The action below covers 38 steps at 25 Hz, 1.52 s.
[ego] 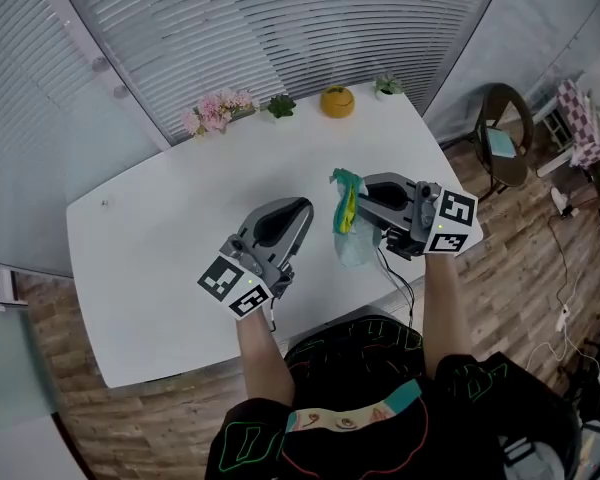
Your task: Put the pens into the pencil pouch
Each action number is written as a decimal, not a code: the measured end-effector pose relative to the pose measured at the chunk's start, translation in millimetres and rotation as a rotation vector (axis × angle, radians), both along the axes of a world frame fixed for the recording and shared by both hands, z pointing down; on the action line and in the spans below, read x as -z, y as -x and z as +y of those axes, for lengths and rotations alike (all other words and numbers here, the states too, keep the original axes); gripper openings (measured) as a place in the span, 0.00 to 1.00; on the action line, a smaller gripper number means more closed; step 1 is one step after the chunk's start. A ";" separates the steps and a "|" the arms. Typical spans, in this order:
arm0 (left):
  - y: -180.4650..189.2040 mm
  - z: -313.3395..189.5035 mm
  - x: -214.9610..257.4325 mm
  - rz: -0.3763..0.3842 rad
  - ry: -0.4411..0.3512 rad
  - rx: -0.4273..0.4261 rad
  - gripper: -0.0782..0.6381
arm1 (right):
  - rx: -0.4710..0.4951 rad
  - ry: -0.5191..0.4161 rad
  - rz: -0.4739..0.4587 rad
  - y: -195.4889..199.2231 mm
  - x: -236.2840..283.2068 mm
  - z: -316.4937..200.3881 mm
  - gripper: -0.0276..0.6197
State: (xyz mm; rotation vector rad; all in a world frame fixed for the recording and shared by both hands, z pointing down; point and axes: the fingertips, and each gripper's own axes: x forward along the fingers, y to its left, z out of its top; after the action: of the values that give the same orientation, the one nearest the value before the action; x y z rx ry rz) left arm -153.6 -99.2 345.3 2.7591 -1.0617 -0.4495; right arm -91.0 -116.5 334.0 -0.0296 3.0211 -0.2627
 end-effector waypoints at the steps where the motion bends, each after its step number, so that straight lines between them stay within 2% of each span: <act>1: -5.9 2.6 1.5 -0.020 -0.006 -0.026 0.15 | 0.017 -0.003 -0.019 -2.7 3.9 3.6 0.09; 7: -43.2 10.3 8.2 -0.154 -0.036 -0.133 0.22 | 0.125 -0.037 -0.090 -13.2 19.3 24.5 0.09; 11: -62.4 13.1 16.5 -0.171 -0.066 -0.184 0.23 | 0.142 -0.045 -0.092 -15.3 17.6 26.7 0.09; 17: -70.8 15.7 17.9 -0.180 -0.097 -0.242 0.24 | 0.168 -0.041 -0.097 -20.0 16.0 25.5 0.09; 25: -80.0 10.2 20.7 -0.244 -0.147 -0.193 0.18 | 0.145 0.028 -0.119 -26.9 13.9 13.4 0.09; 30: -86.0 5.2 17.4 -0.260 -0.141 -0.173 0.17 | 0.109 0.025 -0.087 -32.1 9.2 7.7 0.09; 34: -87.2 -4.3 10.7 -0.291 -0.105 -0.134 0.11 | 0.041 0.029 -0.057 -32.4 5.0 -3.5 0.09; 38: -90.2 -7.5 7.3 -0.263 -0.117 -0.140 0.11 | 0.018 -0.011 -0.036 -37.2 0.1 -3.7 0.09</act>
State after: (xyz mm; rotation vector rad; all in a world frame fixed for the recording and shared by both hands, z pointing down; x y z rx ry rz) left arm -63.3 -106.6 338.1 3.0349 -0.9087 -0.1359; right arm -53.8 -120.2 333.9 0.0030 2.9879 -0.2456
